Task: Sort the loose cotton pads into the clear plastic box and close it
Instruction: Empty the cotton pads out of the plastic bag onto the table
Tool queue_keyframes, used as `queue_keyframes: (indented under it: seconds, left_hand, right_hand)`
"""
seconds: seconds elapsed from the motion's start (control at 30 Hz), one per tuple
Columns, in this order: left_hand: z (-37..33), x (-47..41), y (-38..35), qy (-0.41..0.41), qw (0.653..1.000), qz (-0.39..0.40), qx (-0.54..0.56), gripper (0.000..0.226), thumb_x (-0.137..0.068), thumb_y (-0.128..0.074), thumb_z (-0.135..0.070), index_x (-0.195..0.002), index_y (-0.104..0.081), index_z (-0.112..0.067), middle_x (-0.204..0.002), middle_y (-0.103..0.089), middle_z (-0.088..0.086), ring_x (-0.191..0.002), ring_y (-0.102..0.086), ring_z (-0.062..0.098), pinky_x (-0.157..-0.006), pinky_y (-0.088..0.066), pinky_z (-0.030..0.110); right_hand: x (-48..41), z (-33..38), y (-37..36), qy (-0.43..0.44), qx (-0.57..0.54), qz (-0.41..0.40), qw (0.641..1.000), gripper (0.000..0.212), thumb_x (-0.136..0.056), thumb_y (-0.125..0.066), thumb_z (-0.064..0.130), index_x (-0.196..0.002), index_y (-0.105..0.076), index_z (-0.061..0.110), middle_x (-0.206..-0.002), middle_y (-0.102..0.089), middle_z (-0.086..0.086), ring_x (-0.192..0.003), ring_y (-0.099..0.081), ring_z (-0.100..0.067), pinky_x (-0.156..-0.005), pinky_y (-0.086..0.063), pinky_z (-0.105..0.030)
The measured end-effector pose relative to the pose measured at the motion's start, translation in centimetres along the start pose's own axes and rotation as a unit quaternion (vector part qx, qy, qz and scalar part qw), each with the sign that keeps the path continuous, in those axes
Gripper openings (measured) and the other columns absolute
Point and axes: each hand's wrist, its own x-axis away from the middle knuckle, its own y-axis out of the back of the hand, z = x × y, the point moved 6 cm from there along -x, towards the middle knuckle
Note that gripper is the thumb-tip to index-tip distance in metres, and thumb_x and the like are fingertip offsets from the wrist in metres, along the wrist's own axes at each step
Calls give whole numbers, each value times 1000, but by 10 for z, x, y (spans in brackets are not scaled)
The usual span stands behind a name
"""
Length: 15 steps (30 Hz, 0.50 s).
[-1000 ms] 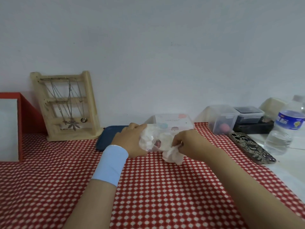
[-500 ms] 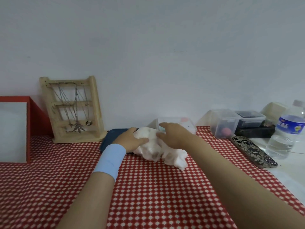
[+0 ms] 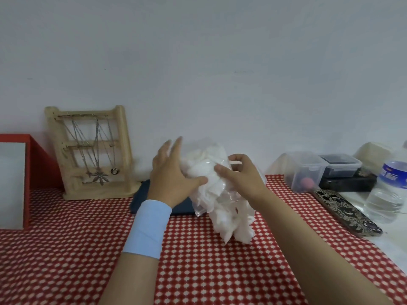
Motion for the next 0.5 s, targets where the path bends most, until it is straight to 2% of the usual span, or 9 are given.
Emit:
queue_keyframes:
  seconds: [0.03, 0.1, 0.13, 0.2, 0.3, 0.37, 0.4, 0.47, 0.5]
  left_hand:
    - [9, 1, -2, 69, 997, -5, 29, 113, -70, -86, -48, -156, -15, -34, -162, -18, -3, -147, -25, 23, -115, -32, 42]
    - [23, 5, -15, 183, 965, 45, 183, 107, -72, -82, -57, -152, -14, -34, -156, -32, 5, -135, -45, 29, -108, -41, 40]
    - [25, 6, -24, 207, 941, 87, 252, 97, -75, -78, -59, -149, -19, -36, -150, -42, 4, -127, -53, 27, -107, -44, 43]
    - [20, 8, -37, 201, 915, 139, 322, 76, -82, -75, -53, -144, -33, -35, -135, -57, -2, -116, -61, 20, -102, -51, 46]
    - [18, 7, -40, 171, 921, 68, 343, 65, -86, -77, -37, -136, -36, -39, -123, -60, -9, -107, -63, 12, -87, -57, 36]
    - [23, 8, -38, 182, 917, 15, 356, 64, -87, -75, -38, -135, -33, -39, -117, -59, -9, -102, -62, 11, -83, -56, 34]
    - [27, 8, -36, 193, 908, -4, 372, 66, -88, -74, -40, -139, -31, -38, -114, -59, -10, -100, -61, 11, -84, -54, 34]
    - [31, 8, -34, 196, 908, -27, 370, 77, -91, -70, -40, -150, -21, -39, -115, -55, -10, -103, -58, 13, -90, -49, 35]
    - [30, 9, -33, 194, 910, -32, 364, 81, -93, -67, -40, -153, -14, -42, -124, -52, -7, -110, -55, 16, -94, -47, 37]
  right_hand:
    - [1, -1, 3, 6, -9, -23, 1000, 56, -77, -84, 45, -119, -53, 25, -110, -70, 0, -92, -74, -19, -76, -64, -41]
    - [2, -3, 8, 19, -34, -59, 997, 51, -79, -84, 42, -115, -53, 25, -110, -70, -2, -92, -74, -20, -73, -64, -42]
    - [2, -4, 9, 24, -39, -69, 997, 49, -79, -84, 42, -113, -54, 24, -110, -70, -3, -91, -74, -20, -71, -64, -42]
    - [2, -4, 8, 35, -32, -73, 996, 46, -79, -83, 43, -110, -55, 25, -110, -71, -1, -91, -74, -19, -68, -64, -40]
    - [1, 0, 1, 51, -29, -27, 998, 38, -86, -77, 42, -115, -58, 27, -117, -70, 1, -98, -72, -15, -75, -62, -36]
    - [3, 1, -5, 59, 8, 27, 998, 38, -94, -66, 41, -130, -56, 31, -133, -63, 6, -116, -64, -11, -92, -57, -34]
    - [5, 2, -5, 84, 64, 32, 994, 42, -96, -63, 40, -136, -54, 32, -140, -55, 10, -125, -55, -8, -100, -50, -32]
    - [17, 16, -1, 196, 204, -23, 959, 41, -92, -61, 38, -132, -57, 30, -138, -48, 11, -125, -47, -5, -101, -42, -24]
    - [25, 26, -1, 273, 252, -54, 927, 33, -87, -60, 37, -118, -62, 25, -125, -52, 8, -113, -52, -5, -93, -43, -20]
